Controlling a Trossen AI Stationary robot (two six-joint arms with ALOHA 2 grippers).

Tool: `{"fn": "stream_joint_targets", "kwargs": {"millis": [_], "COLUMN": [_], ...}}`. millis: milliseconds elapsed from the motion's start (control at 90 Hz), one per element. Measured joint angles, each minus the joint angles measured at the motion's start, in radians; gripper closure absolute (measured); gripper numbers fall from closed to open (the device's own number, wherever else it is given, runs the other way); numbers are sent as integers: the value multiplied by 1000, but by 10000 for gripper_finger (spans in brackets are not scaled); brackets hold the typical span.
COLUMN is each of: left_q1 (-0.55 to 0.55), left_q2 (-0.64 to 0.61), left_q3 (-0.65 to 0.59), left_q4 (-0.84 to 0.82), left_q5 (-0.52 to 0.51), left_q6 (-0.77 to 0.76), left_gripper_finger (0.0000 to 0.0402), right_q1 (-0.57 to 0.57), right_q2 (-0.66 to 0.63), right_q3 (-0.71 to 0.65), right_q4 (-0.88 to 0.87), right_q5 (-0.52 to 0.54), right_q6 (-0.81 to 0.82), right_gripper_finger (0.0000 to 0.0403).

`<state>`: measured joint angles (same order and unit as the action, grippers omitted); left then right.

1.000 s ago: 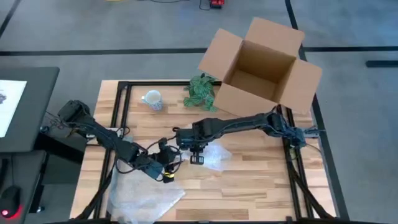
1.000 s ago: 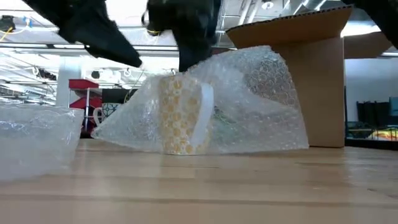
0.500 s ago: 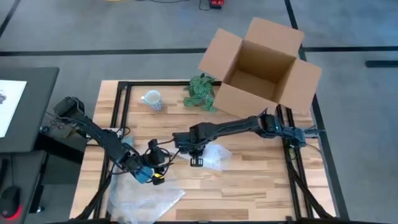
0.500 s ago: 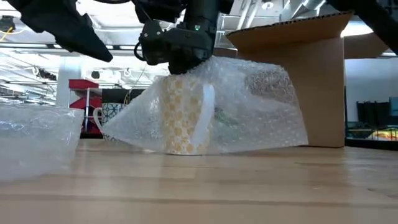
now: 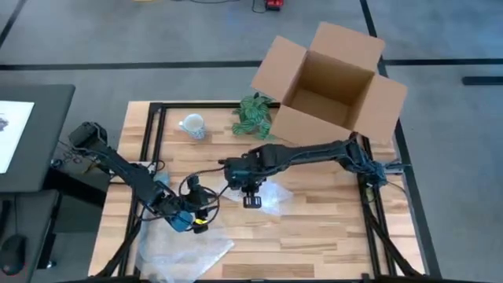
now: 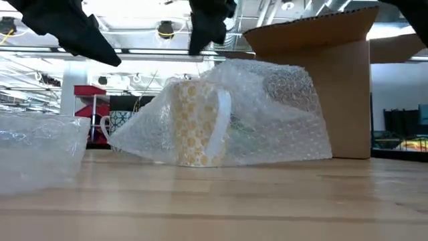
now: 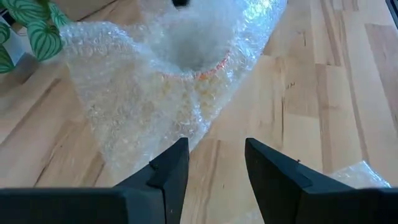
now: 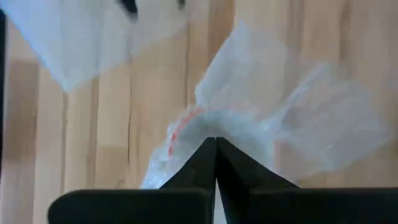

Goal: Wrap mug
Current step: Wrap the yellow mug

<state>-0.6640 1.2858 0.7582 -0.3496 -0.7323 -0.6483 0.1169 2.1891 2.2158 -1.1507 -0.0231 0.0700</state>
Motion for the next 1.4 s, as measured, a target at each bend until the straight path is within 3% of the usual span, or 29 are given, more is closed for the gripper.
{"fn": "stream_joint_targets", "kwargs": {"millis": [444, 667, 1156, 1400], "left_q1": [0, 0, 0, 0], "left_q2": [1, 1, 1, 1], "left_q3": [0, 0, 0, 0], "left_q4": [-3, -1, 0, 0], "left_q5": [-1, -1, -1, -1], "left_q6": [0, -3, -3, -3], "left_gripper_finger": [264, 264, 264, 264], "right_q1": [-19, -19, 24, -25], "right_q2": [158, 197, 10, -3], "right_q3": [-100, -103, 20, 21], "right_q4": [73, 72, -114, -40], "right_q5": [14, -42, -78, 140], "right_q6": [20, 8, -6, 41], "right_gripper_finger": [403, 403, 403, 403]}}
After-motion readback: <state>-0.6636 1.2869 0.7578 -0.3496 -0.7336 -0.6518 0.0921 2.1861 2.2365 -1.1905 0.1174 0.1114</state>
